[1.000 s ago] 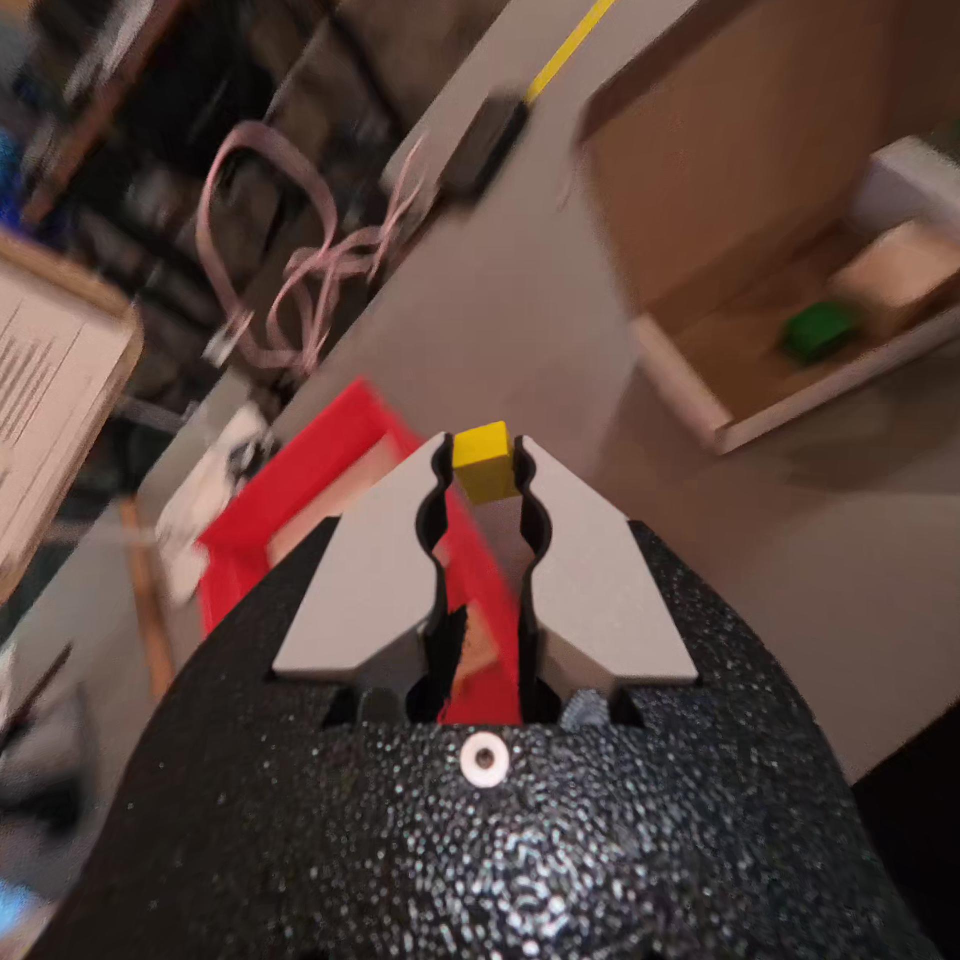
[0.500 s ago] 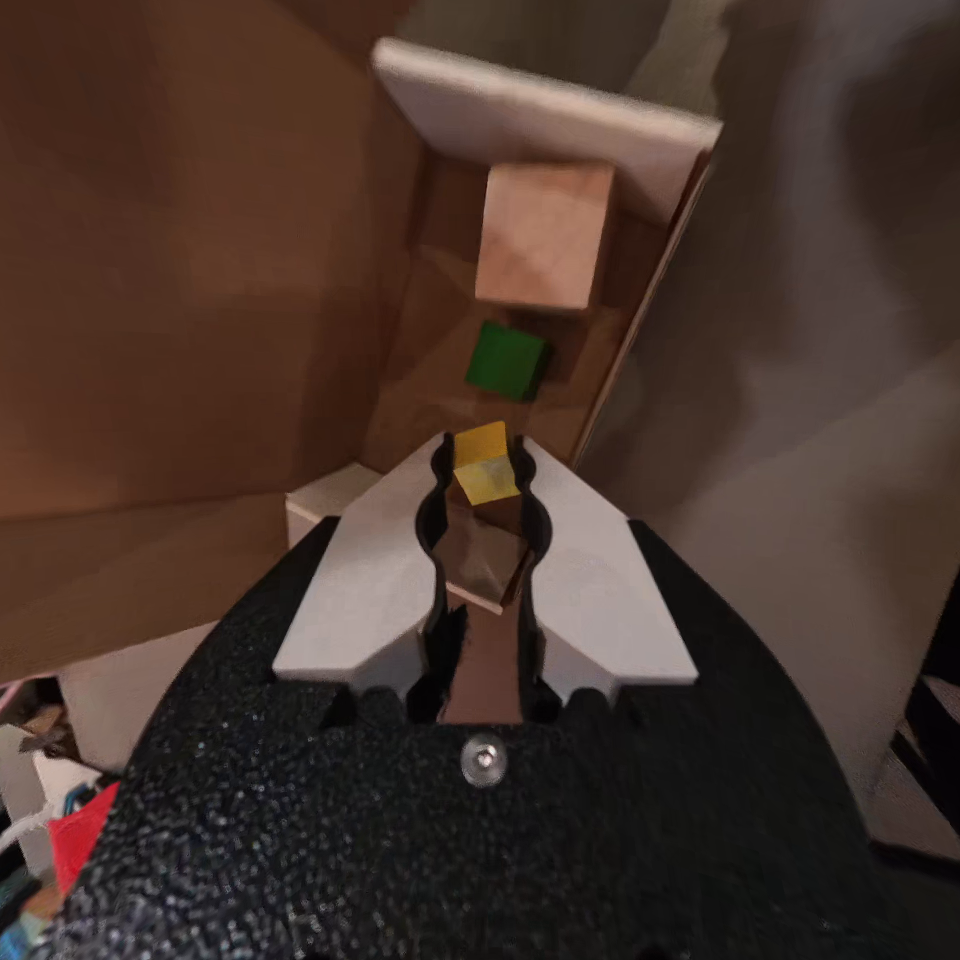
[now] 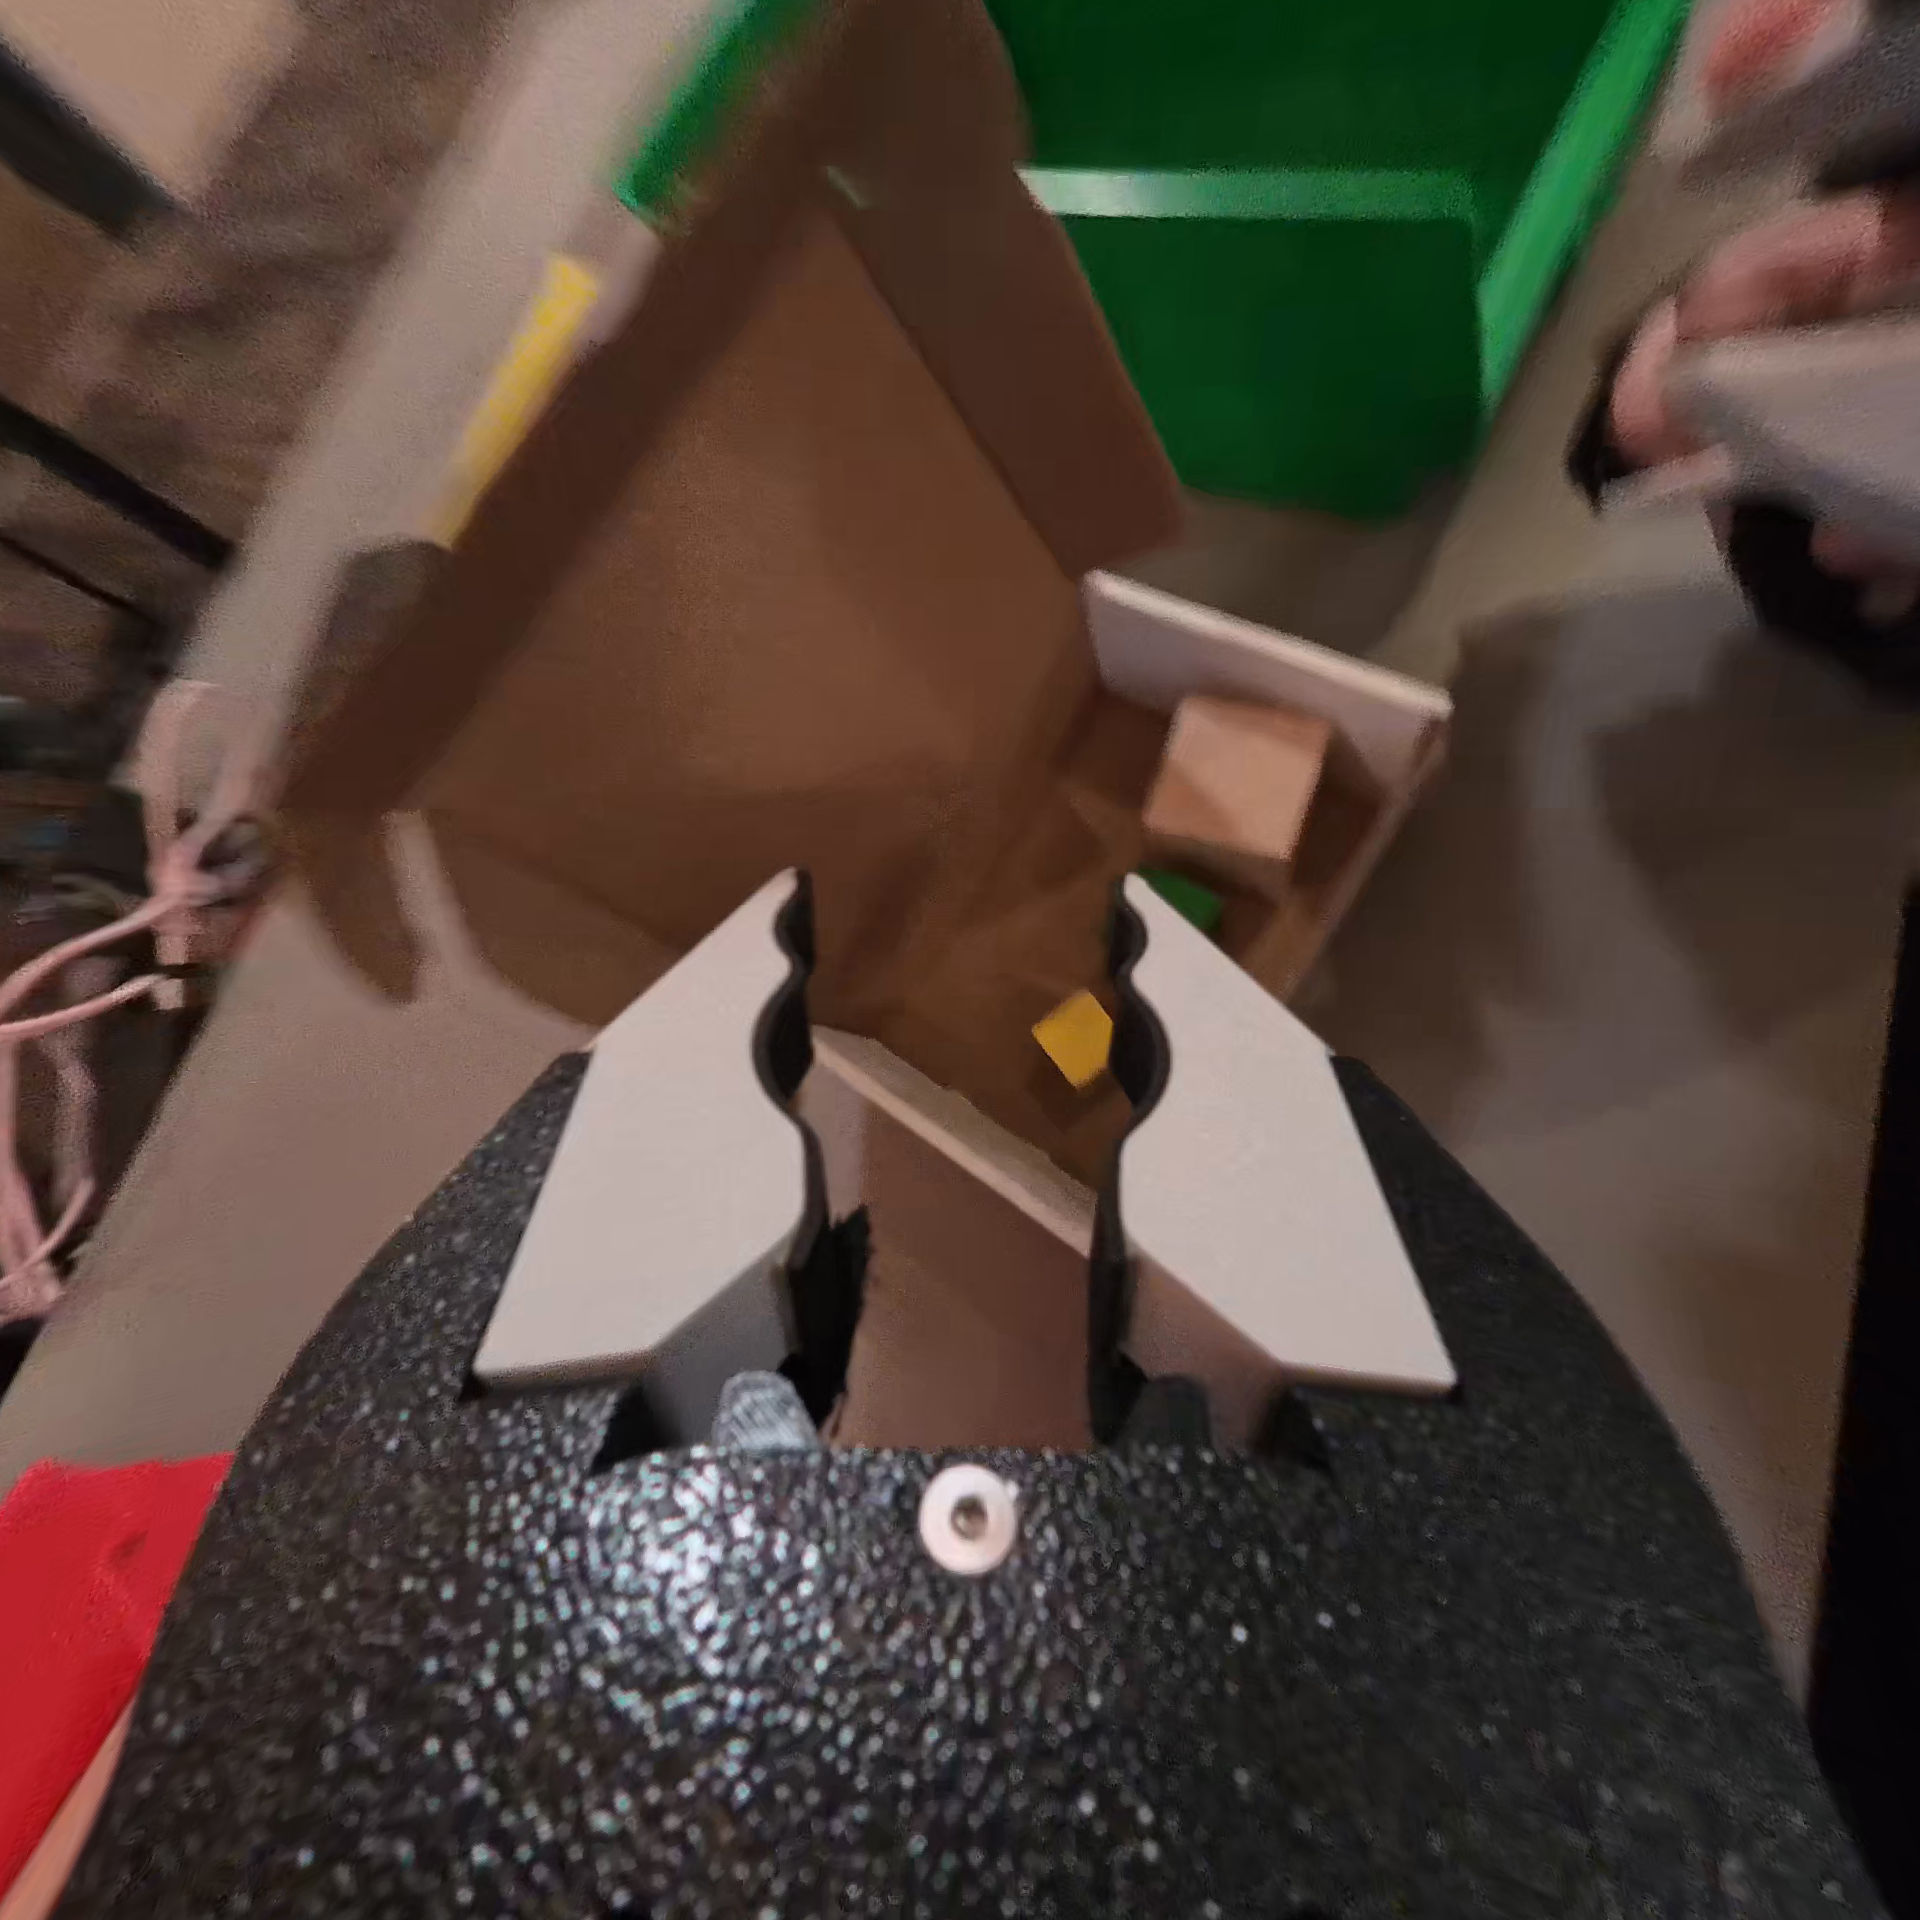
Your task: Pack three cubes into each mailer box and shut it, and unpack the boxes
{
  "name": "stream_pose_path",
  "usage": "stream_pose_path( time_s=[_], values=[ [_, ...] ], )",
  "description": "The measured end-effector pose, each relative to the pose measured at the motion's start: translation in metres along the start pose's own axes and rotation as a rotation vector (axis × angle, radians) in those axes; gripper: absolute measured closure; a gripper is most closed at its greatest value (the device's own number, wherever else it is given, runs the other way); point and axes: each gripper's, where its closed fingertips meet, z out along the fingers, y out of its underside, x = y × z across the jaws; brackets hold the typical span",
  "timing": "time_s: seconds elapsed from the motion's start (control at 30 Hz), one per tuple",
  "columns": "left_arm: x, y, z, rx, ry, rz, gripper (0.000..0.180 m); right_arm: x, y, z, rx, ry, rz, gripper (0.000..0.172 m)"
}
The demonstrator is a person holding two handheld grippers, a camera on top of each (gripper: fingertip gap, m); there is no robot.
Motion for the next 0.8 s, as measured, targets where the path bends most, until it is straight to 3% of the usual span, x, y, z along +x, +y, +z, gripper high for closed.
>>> stream_pose_path(
  time_s=[0.03, 0.17, 0.3, 0.43, 0.57, 0.67, 0.73, 0.8],
  values=[
    [-0.014, -0.008, -0.01, 0.082, -0.076, -0.035, 0.121, 0.0, 0.0, 0.0, 0.0, -0.001, -0.003, 0.138],
    [-0.057, -0.012, -0.037, 0.236, -0.302, -0.197, 0.112, 0.005, 0.002, 0.003, -0.031, 0.018, -0.017, 0.137],
    [-0.077, -0.003, -0.039, 0.198, -0.363, -0.297, 0.116, 0.03, 0.014, 0.023, -0.242, 0.011, -0.065, 0.14],
    [-0.089, 0.003, -0.029, 0.117, -0.377, -0.316, 0.12, 0.048, 0.051, 0.045, -0.565, -0.072, 0.11, 0.138],
    [-0.097, -0.004, -0.025, 0.084, -0.38, -0.272, 0.124, 0.056, 0.077, 0.06, -0.72, -0.091, 0.2, 0.147],
    [-0.085, 0.006, -0.017, -0.028, -0.288, -0.265, 0.152, 0.042, 0.094, 0.063, -0.85, -0.166, 0.301, 0.145],
    [-0.079, 0.012, -0.013, -0.073, -0.237, -0.287, 0.168, 0.033, 0.097, 0.065, -0.878, -0.197, 0.366, 0.162],
    [-0.073, 0.01, -0.014, -0.051, -0.204, -0.299, 0.17, 0.033, 0.096, 0.064, -0.881, -0.177, 0.364, 0.165]
  ],
)
